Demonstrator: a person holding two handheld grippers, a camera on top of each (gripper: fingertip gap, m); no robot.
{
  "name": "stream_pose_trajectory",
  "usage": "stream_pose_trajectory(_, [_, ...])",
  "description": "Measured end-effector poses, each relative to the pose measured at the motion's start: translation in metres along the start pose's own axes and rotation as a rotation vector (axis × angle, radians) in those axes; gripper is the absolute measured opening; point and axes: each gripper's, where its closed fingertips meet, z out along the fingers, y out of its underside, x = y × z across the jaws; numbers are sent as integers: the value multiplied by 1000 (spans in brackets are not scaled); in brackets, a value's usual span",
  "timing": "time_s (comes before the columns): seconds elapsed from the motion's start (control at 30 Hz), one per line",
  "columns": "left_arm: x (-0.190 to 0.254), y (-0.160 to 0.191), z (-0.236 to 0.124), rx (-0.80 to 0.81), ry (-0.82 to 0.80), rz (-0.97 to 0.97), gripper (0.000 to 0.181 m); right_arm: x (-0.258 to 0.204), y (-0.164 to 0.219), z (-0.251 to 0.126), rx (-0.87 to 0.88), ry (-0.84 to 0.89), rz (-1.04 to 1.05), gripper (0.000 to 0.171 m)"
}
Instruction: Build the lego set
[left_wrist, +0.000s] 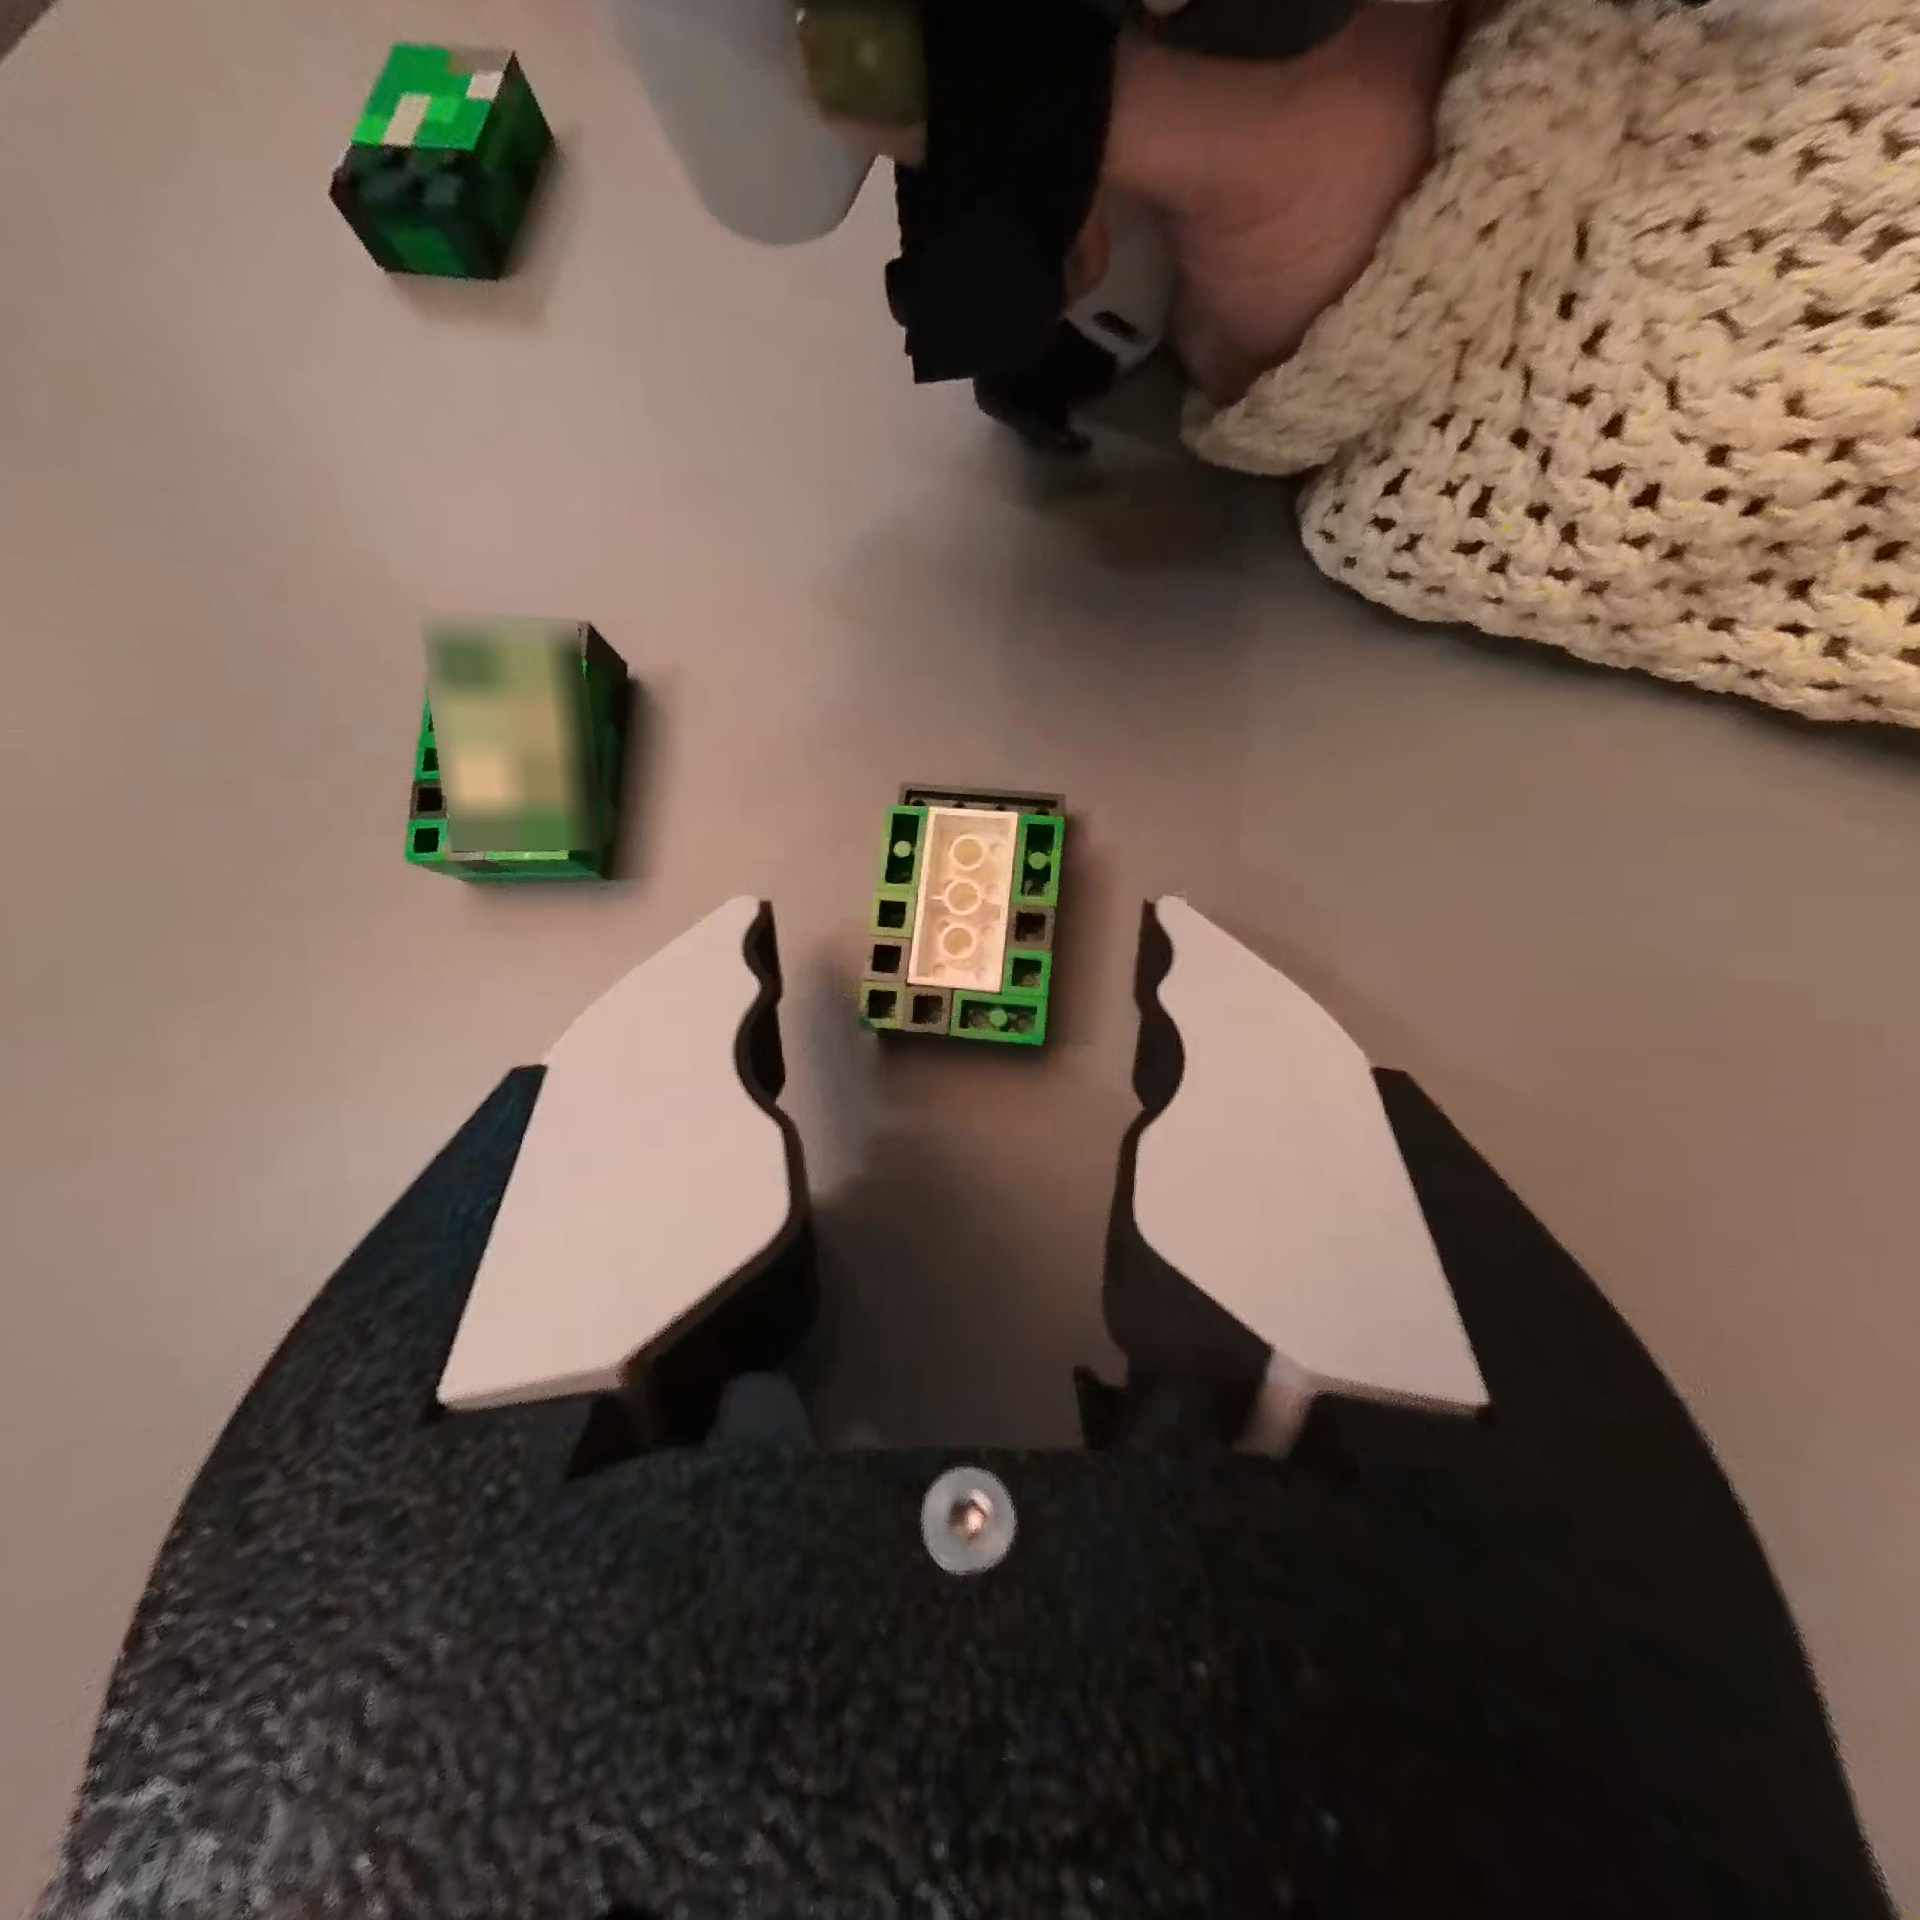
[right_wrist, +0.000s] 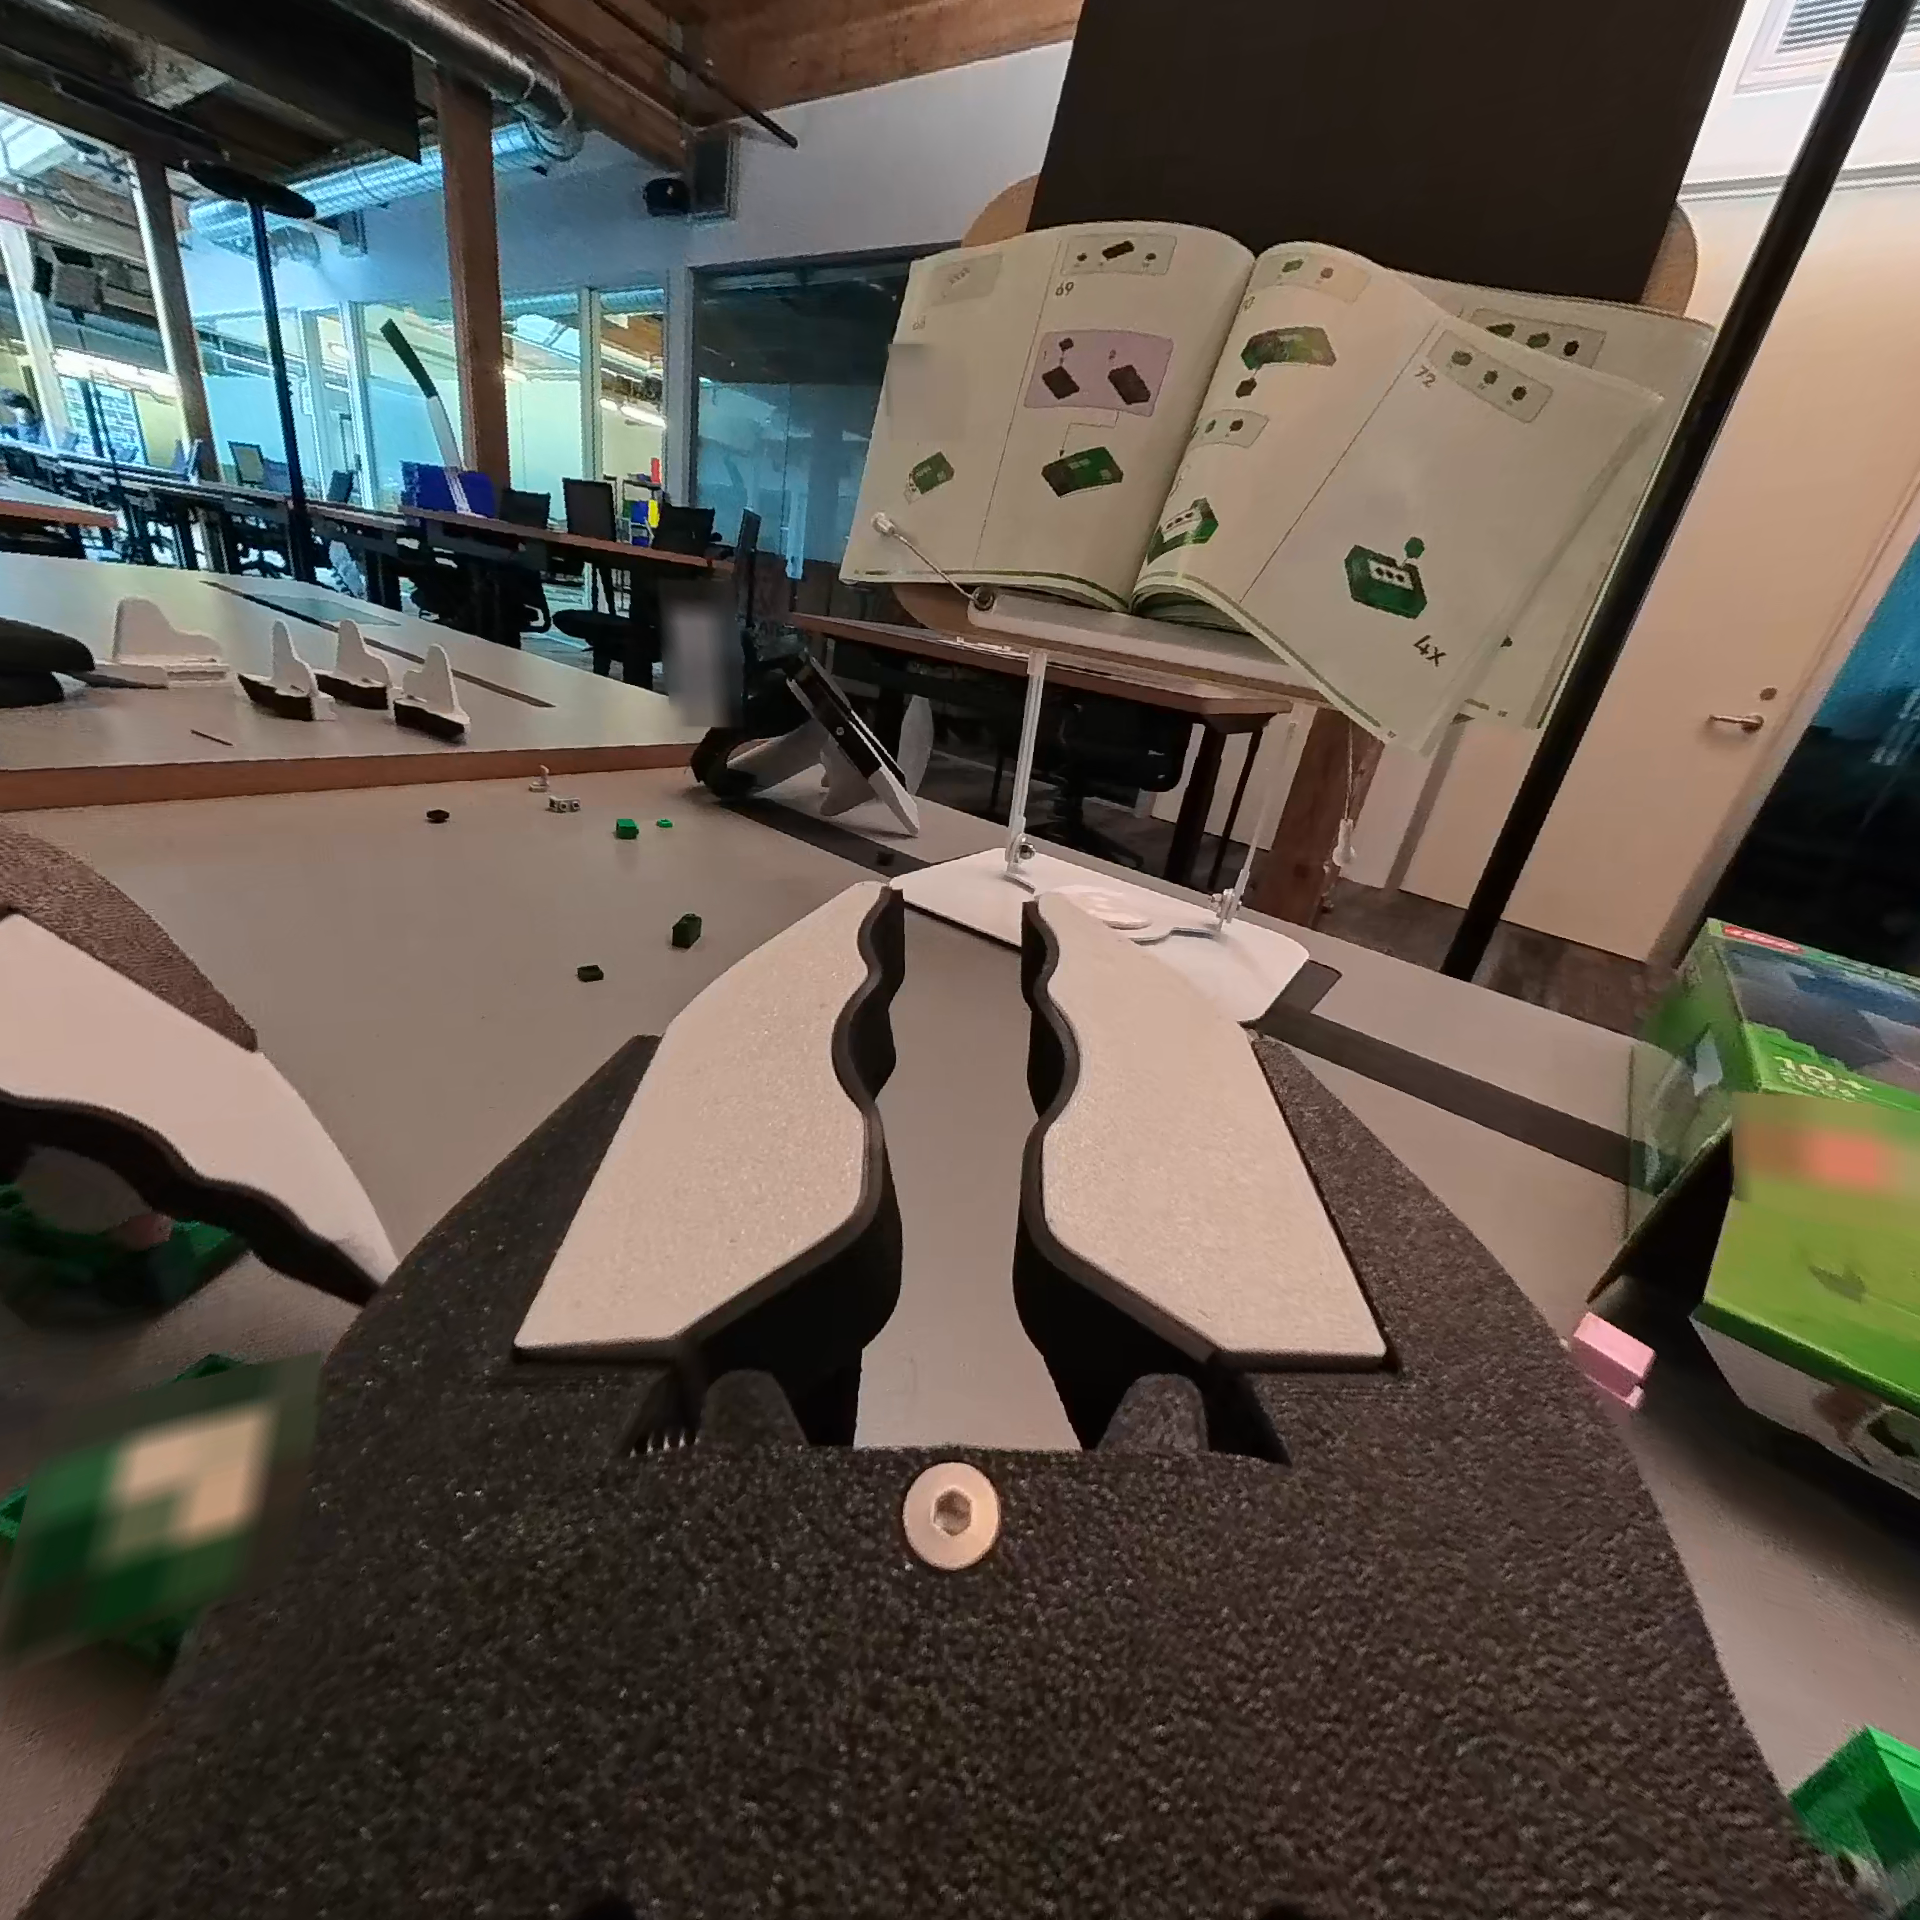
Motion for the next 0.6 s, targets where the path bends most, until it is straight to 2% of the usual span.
stream_pose_trajectory(0.2, [1, 4, 3, -49, -57, 113, 55, -2, 0, 0, -3, -10, -1, 21])
stream_pose_trajectory(0.3, [2, 3, 4, -42, -64, 154, 35, -3, 0, 0, -4, -17, -2, 21])
stream_pose_trajectory(0.4, [1, 1, 0, -35, -100, 214, 34, -7, -2, -1, 2, -56, 4, 21])
stream_pose_trajectory(0.6, [-7, -7, -32, 121, -214, 220, 34, -68, -11, -23, -55, -578, 156, 21])
